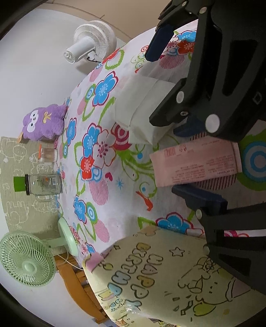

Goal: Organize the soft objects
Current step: 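Grasp the pink packet with the left tool while the right tool grasps the white cloth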

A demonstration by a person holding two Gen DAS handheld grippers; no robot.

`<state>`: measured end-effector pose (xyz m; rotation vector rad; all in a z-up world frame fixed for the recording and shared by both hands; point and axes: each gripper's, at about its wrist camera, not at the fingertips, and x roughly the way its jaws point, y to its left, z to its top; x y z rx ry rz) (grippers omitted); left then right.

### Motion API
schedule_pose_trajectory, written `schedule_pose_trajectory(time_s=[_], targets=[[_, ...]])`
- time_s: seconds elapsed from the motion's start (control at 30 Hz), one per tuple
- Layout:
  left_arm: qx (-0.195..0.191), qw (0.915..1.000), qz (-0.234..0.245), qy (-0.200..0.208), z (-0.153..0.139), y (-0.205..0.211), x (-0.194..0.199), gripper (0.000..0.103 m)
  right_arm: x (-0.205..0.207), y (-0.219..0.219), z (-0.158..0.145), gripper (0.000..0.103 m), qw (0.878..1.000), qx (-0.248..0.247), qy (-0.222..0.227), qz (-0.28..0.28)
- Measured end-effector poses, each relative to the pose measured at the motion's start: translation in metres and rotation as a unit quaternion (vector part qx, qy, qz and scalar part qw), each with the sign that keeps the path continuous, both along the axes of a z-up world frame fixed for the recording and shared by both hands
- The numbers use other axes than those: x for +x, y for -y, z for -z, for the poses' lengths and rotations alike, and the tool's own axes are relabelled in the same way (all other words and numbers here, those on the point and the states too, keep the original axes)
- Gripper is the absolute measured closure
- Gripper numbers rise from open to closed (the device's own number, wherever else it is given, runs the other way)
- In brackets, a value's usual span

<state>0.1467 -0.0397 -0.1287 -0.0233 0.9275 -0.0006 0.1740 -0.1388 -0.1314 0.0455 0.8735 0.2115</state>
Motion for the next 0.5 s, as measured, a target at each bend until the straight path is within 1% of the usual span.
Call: schedule_pose_trajectory(time_s=[0.13,0.33,0.5], targets=[[-0.001,1.0000,-0.006,-0.007,-0.001,-0.004,0.000,0.061,0.004,-0.008,0.000,0.005,1.000,-0.001,0.001,-0.008],[0.002,0.9996,-0.027,-0.004,0.000,-0.012,0.003,0.061,0.011,-0.017,0.003,0.005,1.000,0.003,-0.004,-0.019],[0.004,0.9995,-0.032,0.000,0.000,-0.014,0.005,0.061,0.015,-0.022,0.005,0.005,1.000,-0.003,-0.005,-0.026]])
